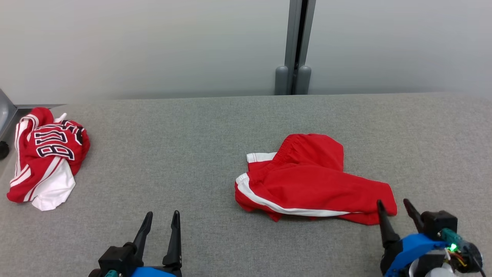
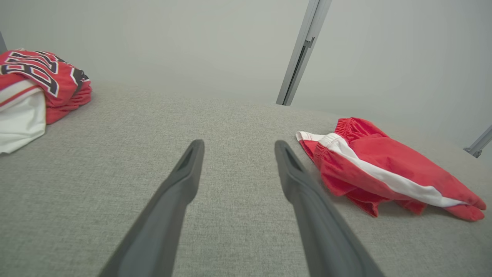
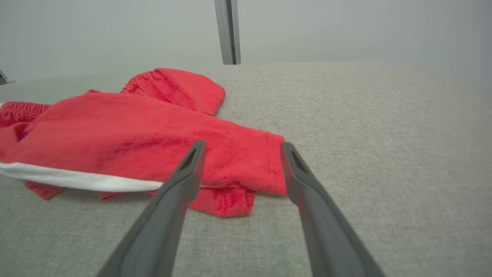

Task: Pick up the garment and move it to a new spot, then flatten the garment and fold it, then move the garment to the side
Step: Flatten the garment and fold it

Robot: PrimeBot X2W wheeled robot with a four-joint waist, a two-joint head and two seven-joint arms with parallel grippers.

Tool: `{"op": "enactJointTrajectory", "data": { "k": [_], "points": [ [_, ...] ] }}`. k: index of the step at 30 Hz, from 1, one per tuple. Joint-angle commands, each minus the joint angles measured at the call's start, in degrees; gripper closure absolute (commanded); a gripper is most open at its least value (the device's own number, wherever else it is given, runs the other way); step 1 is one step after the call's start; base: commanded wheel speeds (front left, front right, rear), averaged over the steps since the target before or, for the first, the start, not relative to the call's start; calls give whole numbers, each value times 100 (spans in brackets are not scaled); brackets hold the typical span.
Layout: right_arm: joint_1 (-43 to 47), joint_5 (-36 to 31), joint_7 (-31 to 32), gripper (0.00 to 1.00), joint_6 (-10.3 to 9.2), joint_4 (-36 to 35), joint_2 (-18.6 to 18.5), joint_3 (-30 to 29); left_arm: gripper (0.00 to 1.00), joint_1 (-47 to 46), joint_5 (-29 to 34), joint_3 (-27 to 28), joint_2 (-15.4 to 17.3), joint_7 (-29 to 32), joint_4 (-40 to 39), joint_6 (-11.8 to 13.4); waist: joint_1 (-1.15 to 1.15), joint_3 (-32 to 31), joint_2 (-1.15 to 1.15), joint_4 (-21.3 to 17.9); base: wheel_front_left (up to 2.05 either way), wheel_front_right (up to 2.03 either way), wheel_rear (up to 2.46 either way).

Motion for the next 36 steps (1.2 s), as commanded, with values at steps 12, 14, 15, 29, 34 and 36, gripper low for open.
{"op": "enactJointTrajectory", "data": {
  "k": [12, 14, 15, 29, 34, 36],
  "points": [
    [-1066, -139, 1943, 0, 0, 842, -437, -371, 0, -266, 19, 16, -7, -15, -32, -44, 1, 414, 0, 201, 0, 0, 0],
    [-1104, 62, 2107, 0, 0, 901, -478, -235, 0, -265, 18, 31, -6, -15, -25, -44, 1, 454, 0, 225, 0, 0, 0],
    [-1120, 163, 2153, 0, 0, 910, -483, -165, 0, -263, 21, 36, -6, -15, -22, -44, 1, 466, 0, 233, 0, 0, 0],
    [-761, 1163, 1883, 100, 0, -202, -626, 230, 0, -238, 20, 118, -6, -15, -23, -30, 1, 437, 0, 143, 0, 0, 0],
    [-659, 1462, 2090, 100, 0, -855, -554, 170, 0, -259, 7, 110, -6, -15, -36, -31, 1, 462, 0, 78, 0, 0, 0],
    [-758, 1394, 2185, 100, 0, -913, -576, 79, 0, -301, 5, 75, -6, -15, -48, -31, 1, 504, 0, 88, 0, 0, 0]
  ]
}}
